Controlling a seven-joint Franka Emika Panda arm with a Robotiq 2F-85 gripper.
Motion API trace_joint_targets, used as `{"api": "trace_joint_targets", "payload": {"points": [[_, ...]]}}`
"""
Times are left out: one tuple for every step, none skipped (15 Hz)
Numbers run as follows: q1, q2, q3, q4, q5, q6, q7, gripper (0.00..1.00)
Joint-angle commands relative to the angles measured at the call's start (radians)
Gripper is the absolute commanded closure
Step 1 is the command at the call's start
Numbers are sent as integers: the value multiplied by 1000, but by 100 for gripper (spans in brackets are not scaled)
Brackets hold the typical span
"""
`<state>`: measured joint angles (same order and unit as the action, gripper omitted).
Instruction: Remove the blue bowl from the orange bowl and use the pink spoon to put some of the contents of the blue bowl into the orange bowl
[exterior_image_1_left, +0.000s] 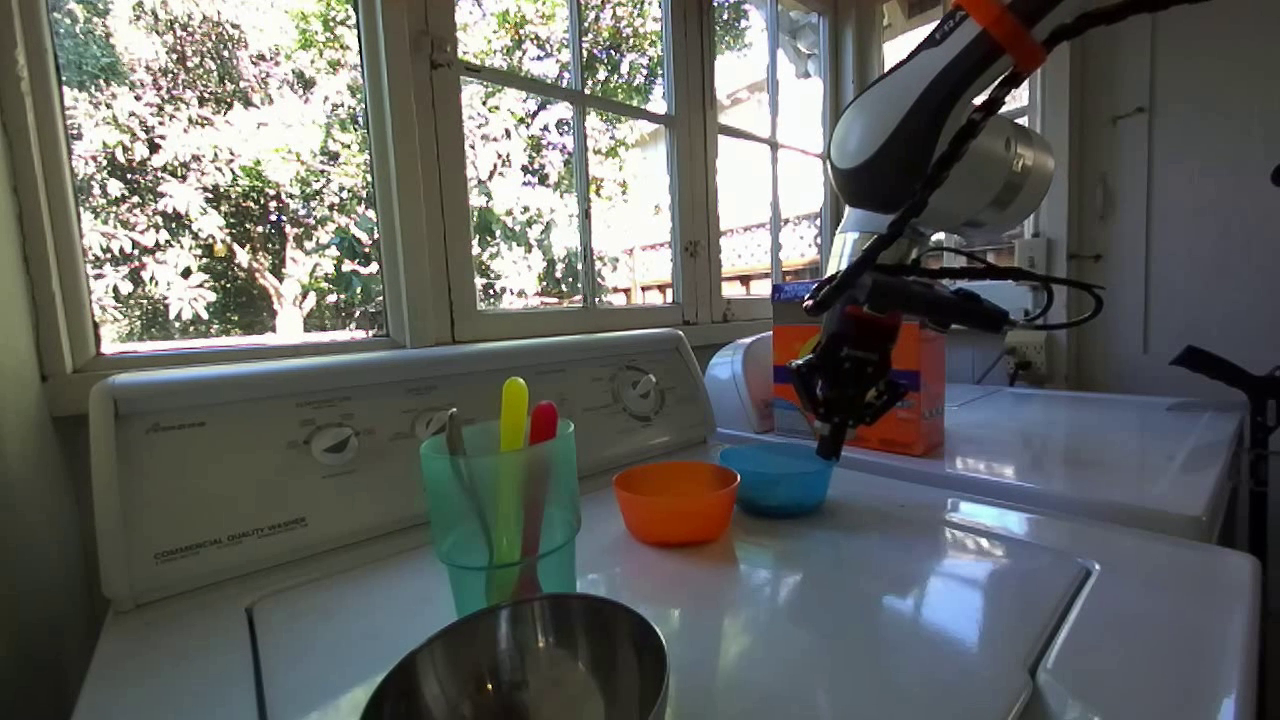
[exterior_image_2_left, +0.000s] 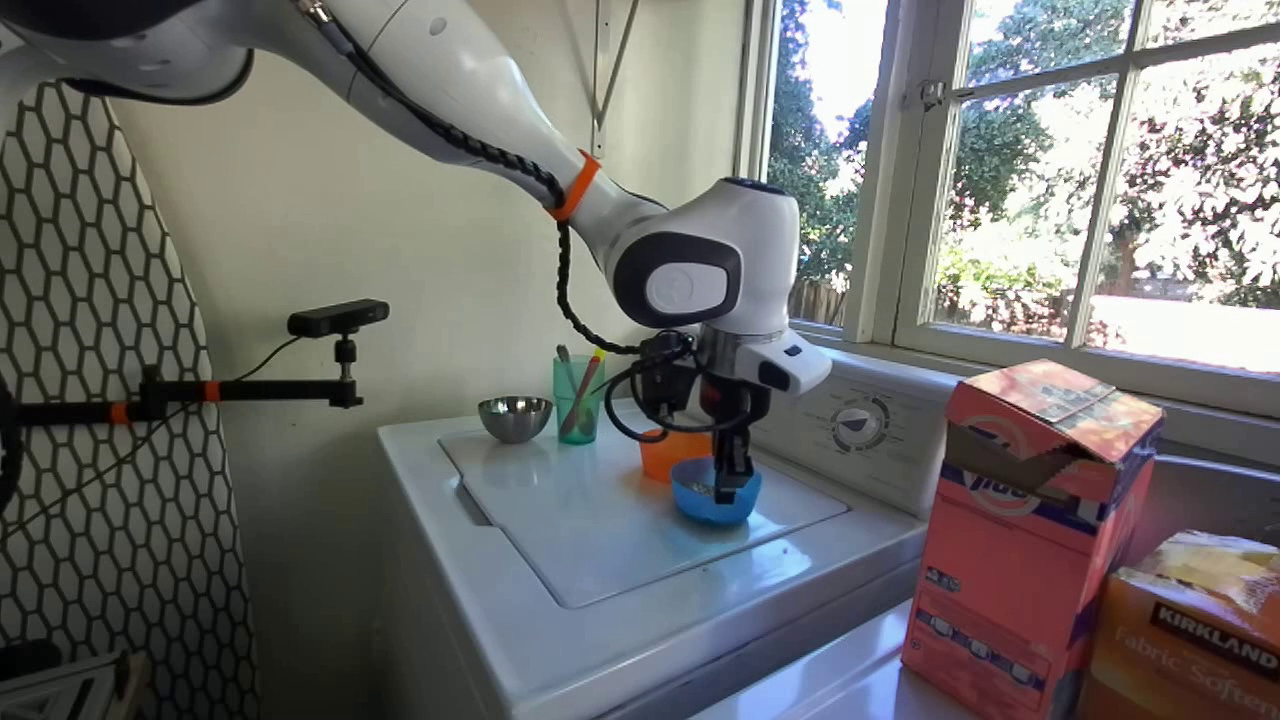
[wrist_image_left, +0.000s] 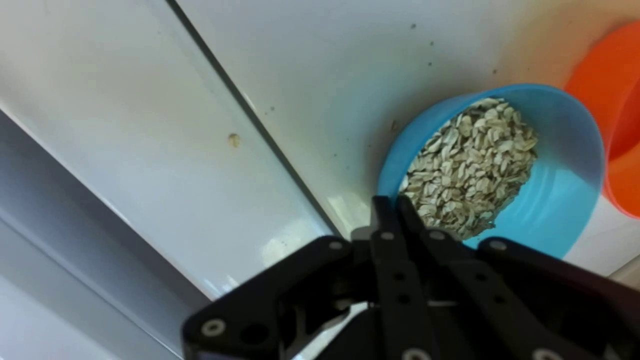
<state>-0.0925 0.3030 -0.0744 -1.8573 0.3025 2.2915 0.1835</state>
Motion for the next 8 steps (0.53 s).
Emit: {"api": "trace_joint_targets", "payload": {"points": [[1,2,2,21,-23,-47,8,64],[1,-6,4,18,-25,-59,5,57],[2,-21,8,10,-25,-79,-3,49],[1,-36,13,4,-21,-105,-17,42],[3,-54,16,-5,-23,-128,-28,35],[2,-84,24,-20,-14,-151,-52,27],[1,-115,32,-32,-2,-173,-81,20],[-12,-151,53,-44,48,-201,-173,11]]}}
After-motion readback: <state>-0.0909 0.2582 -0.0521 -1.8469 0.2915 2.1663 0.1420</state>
